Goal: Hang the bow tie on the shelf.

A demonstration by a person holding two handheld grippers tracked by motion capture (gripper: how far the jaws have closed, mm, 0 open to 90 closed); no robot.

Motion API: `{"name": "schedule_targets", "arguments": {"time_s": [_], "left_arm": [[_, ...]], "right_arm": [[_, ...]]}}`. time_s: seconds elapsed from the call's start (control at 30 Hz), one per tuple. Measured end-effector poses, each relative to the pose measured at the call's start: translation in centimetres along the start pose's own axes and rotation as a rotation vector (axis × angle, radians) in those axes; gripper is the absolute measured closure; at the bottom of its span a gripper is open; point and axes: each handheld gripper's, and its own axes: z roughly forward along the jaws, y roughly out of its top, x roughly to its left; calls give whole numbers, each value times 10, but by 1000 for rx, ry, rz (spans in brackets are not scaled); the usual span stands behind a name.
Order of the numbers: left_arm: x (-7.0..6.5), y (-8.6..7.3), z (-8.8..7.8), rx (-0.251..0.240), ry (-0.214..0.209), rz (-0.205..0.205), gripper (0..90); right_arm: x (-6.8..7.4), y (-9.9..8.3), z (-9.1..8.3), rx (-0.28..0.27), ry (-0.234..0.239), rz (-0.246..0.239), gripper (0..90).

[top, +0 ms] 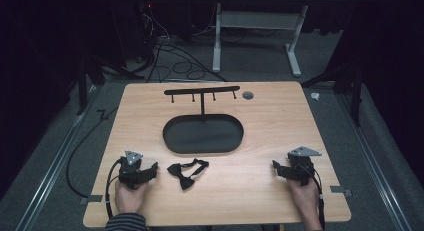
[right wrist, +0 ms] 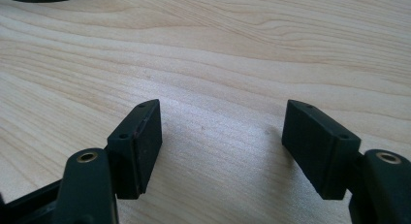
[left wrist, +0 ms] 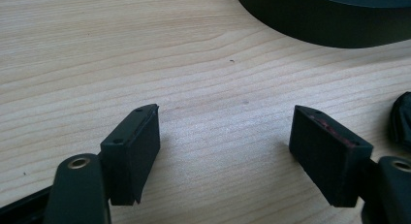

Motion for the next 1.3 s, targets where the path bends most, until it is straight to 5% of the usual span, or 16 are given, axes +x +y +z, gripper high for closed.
{"name": "schedule_targets", "arguments": {"time_s": [0.27,0.5,0.53,0.93,1.3], "left_arm": [[2,0,-3,7,-8,-19,312],[-4,6,-15,-19,-90,-29,348],[-8,8,-19,-11,-93,6,358],[-40,20,-37,-37,-207,104,418],[-71,28,-20,3,-248,176,530]], "right_arm": [[0,0,0,-1,0,1,320],[1,0,0,2,14,-4,304],[1,0,0,2,14,-4,304],[1,0,0,2,14,-5,304],[1,0,0,2,14,-5,302]]}}
